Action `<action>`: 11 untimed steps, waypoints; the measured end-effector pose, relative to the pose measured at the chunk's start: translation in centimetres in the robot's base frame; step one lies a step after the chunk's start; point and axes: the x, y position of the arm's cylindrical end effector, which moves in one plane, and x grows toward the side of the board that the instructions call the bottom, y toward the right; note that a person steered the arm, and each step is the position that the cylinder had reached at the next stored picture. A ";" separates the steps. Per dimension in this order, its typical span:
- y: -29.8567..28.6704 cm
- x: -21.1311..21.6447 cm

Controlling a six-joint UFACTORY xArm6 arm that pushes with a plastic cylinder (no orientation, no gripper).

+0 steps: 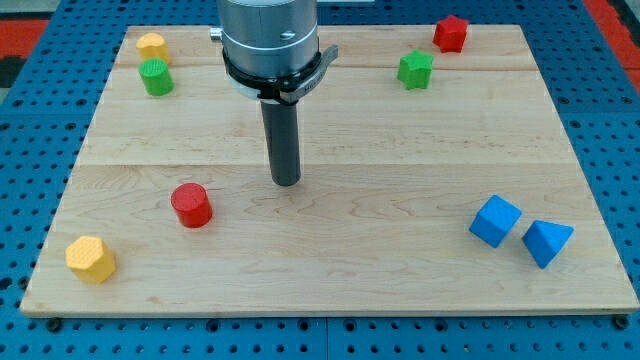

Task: Move your arm towards the top left

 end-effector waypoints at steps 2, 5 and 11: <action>0.0 0.1; 7.6 -5.4; -25.3 -18.5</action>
